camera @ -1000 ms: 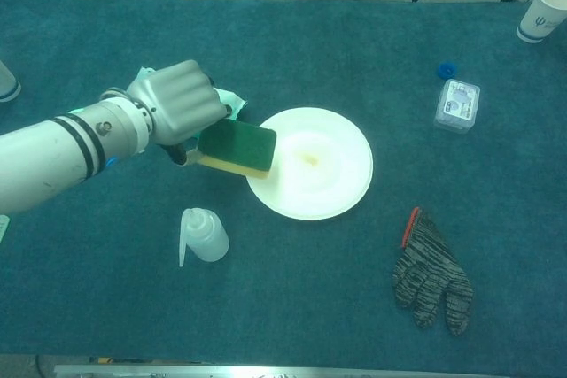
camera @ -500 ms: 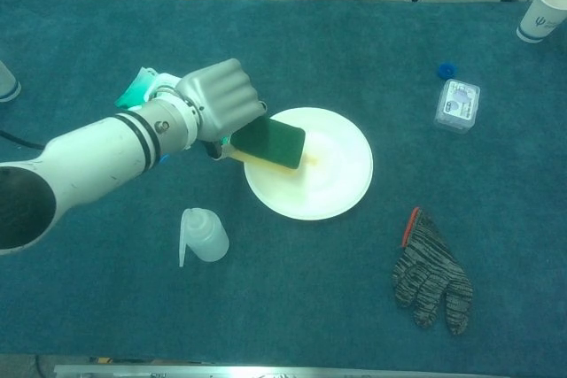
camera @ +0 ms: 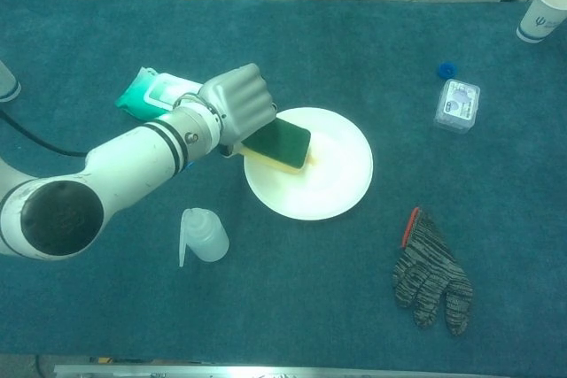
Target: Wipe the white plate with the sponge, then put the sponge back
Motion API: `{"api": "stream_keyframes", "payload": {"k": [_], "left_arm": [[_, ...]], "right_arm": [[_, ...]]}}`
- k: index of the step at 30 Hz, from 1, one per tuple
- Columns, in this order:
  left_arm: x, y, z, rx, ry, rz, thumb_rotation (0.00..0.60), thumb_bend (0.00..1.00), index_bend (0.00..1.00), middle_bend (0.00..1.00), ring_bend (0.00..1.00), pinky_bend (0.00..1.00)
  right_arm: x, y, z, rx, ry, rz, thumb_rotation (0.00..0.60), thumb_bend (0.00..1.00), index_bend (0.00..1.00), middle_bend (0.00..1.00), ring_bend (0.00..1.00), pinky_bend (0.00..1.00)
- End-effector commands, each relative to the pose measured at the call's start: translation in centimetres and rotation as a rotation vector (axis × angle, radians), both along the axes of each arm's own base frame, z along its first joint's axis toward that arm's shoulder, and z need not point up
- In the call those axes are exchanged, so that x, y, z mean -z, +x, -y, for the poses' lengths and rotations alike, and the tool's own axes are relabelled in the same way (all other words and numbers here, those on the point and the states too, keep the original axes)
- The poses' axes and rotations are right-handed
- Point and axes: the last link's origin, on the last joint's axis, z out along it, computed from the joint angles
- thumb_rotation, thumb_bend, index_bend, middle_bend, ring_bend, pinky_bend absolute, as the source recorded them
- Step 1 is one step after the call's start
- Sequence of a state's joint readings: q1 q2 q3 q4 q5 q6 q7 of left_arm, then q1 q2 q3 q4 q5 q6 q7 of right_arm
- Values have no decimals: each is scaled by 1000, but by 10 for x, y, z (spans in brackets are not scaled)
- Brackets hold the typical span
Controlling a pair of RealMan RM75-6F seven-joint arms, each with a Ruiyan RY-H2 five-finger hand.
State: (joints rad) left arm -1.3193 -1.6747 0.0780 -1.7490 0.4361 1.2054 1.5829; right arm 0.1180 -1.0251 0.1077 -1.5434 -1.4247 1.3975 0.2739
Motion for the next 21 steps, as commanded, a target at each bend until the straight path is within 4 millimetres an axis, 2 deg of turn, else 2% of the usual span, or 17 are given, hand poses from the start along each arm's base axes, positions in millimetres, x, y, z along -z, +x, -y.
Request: {"api": "stream_keyframes", "payload": {"k": [1, 8, 21], "left_arm": [[4, 0, 0, 4, -3, -18, 338, 358, 365, 371, 281, 365], [10, 1, 4, 1, -17, -49, 337, 357, 365, 371, 281, 365], [22, 20, 14, 12, -51, -35, 336, 358, 365, 373, 281, 365]], "right_arm": [[-1, -1, -1, 4, -3, 0, 562, 205, 393, 372, 308, 441], [-3, -4, -1, 9, -12, 1, 563, 205, 393, 371, 308, 441], [-6, -9, -5, 27, -25, 2, 561, 205, 393, 372, 308, 441]]}}
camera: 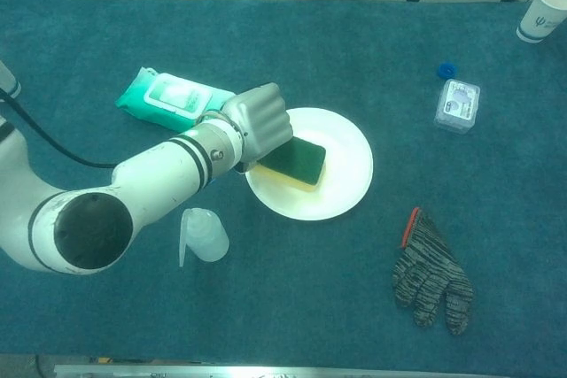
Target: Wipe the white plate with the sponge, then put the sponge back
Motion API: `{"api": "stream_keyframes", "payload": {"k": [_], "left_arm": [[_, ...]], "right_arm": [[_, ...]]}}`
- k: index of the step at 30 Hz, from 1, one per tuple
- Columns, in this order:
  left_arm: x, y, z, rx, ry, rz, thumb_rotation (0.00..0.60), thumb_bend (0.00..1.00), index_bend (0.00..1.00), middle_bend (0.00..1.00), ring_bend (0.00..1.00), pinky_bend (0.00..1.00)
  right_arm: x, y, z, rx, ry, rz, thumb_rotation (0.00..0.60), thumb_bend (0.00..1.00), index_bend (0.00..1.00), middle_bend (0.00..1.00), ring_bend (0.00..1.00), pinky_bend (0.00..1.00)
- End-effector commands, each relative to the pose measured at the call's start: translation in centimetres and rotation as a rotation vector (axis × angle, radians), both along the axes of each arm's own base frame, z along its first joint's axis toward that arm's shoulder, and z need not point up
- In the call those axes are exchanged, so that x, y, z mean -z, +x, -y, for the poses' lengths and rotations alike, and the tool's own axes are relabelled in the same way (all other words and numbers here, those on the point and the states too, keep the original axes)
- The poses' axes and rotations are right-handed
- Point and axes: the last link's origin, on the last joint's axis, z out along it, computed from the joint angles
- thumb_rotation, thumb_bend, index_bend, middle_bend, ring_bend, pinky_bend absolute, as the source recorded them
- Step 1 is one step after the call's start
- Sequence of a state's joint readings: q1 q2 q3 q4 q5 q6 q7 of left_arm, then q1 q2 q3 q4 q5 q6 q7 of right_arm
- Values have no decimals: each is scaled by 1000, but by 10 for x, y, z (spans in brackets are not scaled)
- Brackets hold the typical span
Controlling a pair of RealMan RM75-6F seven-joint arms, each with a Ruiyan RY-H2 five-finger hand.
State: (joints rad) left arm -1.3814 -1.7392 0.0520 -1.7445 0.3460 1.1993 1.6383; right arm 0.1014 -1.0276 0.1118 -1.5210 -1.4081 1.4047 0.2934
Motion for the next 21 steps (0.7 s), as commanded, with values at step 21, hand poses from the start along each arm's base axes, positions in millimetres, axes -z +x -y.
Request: {"api": "stream_keyframes", "payload": {"k": [21], "left_arm": [[-1, -15, -26, 13, 84, -69, 337, 357, 365, 375, 281, 365]], "right_arm": [[-1, -2, 0, 13, -11, -4, 562, 205, 393, 372, 308, 441]]}}
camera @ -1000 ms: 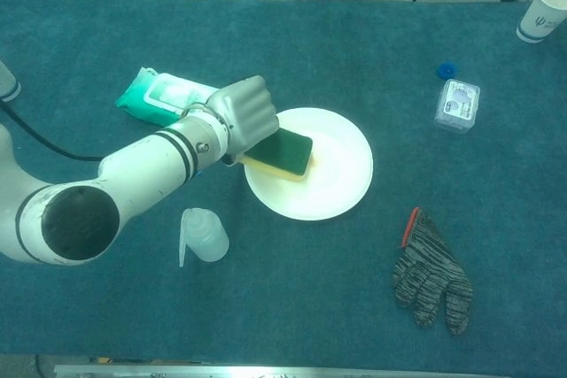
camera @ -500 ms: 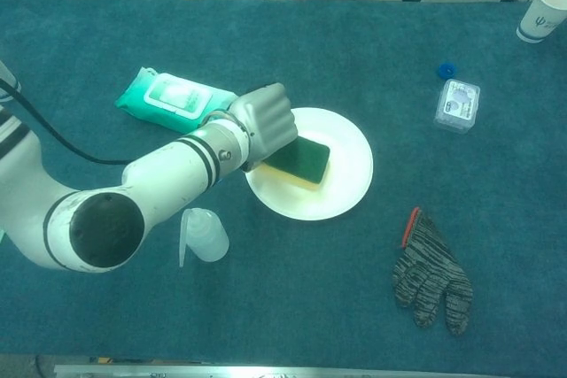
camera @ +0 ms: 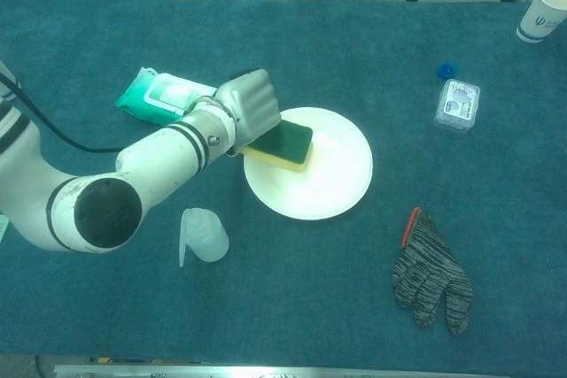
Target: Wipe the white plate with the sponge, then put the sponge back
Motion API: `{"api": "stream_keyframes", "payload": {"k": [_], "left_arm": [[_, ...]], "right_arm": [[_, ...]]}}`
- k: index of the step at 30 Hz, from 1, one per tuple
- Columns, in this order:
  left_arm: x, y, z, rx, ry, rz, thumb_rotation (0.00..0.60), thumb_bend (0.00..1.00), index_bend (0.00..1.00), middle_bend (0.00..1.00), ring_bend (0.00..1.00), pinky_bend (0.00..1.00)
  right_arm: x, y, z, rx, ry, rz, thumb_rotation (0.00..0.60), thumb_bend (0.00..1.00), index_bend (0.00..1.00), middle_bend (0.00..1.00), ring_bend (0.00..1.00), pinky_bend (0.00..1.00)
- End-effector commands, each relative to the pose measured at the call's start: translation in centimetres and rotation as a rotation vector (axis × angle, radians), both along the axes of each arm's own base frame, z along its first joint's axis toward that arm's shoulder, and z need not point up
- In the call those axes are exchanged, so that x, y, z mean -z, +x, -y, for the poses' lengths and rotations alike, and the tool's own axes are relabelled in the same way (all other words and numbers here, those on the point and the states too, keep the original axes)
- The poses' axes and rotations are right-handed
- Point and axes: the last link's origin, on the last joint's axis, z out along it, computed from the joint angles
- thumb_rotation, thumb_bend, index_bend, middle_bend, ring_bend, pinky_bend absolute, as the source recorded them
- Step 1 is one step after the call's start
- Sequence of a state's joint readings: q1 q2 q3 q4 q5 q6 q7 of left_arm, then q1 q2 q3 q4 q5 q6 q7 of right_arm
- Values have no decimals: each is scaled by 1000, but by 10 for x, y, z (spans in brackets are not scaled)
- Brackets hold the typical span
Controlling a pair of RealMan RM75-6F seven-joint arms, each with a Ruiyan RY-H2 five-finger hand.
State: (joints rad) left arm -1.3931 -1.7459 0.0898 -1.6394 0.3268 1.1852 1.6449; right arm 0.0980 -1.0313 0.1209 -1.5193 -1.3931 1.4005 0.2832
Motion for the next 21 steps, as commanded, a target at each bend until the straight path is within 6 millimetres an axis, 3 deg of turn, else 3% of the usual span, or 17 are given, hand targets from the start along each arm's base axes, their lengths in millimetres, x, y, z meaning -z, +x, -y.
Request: {"api": "stream_keyframes", "payload": {"k": [1, 21], "left_arm": [[-2, -1, -1, 0, 9, -3, 336, 357, 365, 375, 281, 365], [2, 7, 20, 18, -44, -2, 337, 358, 365, 376, 281, 365]], "right_arm": [[0, 0, 0, -1, 0, 1, 562, 205, 393, 372, 308, 441], [-4, -2, -4, -1, -12, 9, 561, 206, 393, 371, 308, 441]]}}
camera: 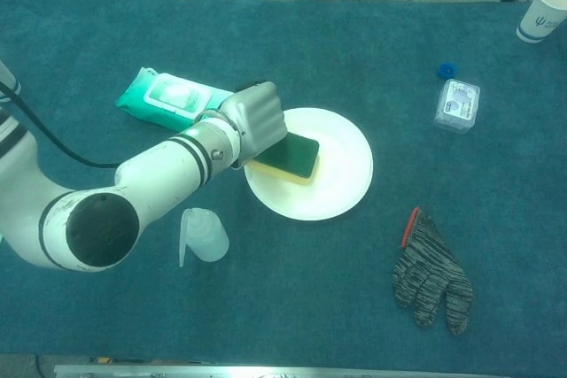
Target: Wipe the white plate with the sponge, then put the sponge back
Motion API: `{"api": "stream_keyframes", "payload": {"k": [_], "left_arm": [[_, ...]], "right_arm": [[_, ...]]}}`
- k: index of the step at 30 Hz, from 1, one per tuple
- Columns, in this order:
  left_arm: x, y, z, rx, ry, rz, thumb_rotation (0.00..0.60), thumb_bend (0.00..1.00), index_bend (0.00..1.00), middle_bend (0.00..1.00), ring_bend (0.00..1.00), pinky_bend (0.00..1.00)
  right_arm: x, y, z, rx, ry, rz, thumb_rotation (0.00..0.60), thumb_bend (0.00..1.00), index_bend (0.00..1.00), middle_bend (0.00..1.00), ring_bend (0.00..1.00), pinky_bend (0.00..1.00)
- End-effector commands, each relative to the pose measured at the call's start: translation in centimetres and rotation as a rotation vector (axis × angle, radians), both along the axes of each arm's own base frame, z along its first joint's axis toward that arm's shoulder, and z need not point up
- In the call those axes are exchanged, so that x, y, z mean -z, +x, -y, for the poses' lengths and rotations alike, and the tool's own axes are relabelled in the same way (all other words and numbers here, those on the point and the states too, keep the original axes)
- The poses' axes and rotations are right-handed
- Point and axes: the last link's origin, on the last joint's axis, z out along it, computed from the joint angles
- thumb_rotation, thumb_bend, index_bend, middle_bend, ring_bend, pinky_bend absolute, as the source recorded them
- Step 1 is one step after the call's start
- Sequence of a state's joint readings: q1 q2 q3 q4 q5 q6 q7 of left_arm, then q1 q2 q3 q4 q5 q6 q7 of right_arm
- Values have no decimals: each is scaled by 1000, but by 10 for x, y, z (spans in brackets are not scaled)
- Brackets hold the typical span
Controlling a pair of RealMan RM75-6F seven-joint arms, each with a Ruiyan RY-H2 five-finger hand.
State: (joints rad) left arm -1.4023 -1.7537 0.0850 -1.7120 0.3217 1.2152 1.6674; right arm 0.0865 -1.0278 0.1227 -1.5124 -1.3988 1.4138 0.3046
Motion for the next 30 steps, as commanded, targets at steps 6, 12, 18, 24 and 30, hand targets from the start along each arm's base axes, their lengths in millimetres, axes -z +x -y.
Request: {"api": "stream_keyframes", "payload": {"k": [6, 12, 18, 24, 30], "left_arm": [[-2, -6, -4, 3, 18, -13, 336, 357, 365, 376, 281, 365], [-5, -12, -16, -2, 55, -22, 337, 358, 365, 376, 282, 365], [-5, -17, -22, -3, 71, -33, 338, 358, 365, 376, 281, 365], [-4, -16, -15, -8, 54, -30, 337, 357, 365, 377, 281, 365], [-4, -9, -4, -1, 29, -16, 337, 358, 365, 377, 282, 365]], "right_arm": [[0, 0, 0, -2, 0, 1, 561, 205, 393, 372, 308, 441], [1, 0, 0, 1, 2, 2, 562, 206, 393, 372, 308, 441], [1, 1, -1, 1, 8, 13, 561, 205, 393, 371, 308, 441], [1, 2, -1, 0, 5, 13, 561, 205, 393, 372, 308, 441], [0, 2, -1, -1, 3, 16, 561, 205, 393, 372, 308, 441]]}}
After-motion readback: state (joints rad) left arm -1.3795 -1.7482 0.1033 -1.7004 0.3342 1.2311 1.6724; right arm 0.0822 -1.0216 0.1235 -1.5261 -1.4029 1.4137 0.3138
